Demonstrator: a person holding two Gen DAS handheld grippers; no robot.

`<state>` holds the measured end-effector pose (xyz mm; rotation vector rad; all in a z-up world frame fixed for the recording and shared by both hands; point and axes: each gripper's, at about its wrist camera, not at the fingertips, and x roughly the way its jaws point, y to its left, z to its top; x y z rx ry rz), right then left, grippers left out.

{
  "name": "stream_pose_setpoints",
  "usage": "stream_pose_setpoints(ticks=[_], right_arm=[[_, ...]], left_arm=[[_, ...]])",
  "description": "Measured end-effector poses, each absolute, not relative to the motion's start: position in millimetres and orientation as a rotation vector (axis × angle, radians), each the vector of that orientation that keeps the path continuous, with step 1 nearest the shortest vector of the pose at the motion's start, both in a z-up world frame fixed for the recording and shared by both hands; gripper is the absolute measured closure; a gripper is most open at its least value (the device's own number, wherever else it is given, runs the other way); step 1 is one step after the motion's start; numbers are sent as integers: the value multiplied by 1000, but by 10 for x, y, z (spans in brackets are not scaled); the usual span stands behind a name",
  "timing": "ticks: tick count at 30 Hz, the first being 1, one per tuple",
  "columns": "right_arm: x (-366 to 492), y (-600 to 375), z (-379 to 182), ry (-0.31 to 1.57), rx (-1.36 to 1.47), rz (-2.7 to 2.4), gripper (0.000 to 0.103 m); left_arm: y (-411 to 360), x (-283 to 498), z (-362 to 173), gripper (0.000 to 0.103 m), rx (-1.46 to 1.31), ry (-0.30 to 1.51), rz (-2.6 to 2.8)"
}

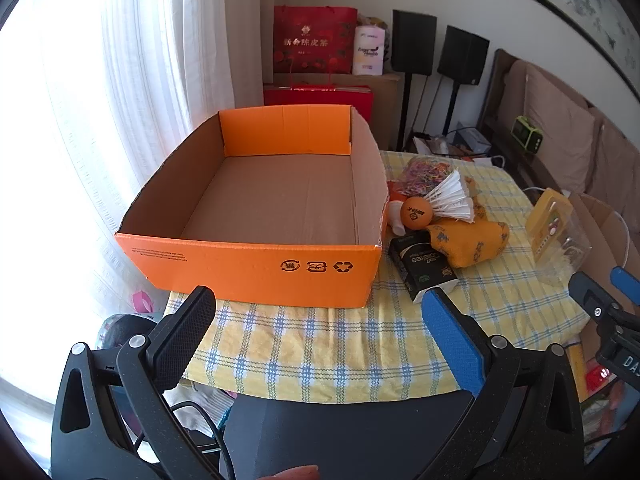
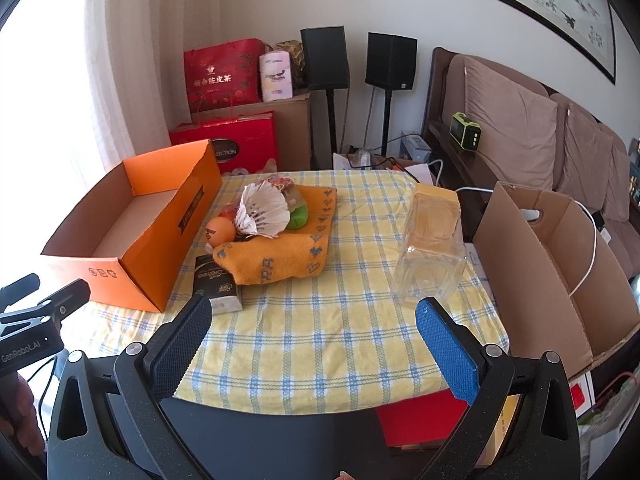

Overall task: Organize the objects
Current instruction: 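Move both tools toward the shuttlecock and the clear plastic container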

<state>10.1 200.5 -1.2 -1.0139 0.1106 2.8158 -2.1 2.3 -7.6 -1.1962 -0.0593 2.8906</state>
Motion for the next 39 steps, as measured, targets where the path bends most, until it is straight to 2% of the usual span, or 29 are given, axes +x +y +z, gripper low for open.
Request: stream_pose_setpoints(ticks=[24, 39], right_arm=[[111, 2357, -43, 164, -978, 2729, 0], [63, 2860, -132, 210, -951, 2621, 0]], left_arm=[[324, -225, -105, 0, -1139, -23, 2812], [822, -765, -35, 0, -1029, 49, 2652]])
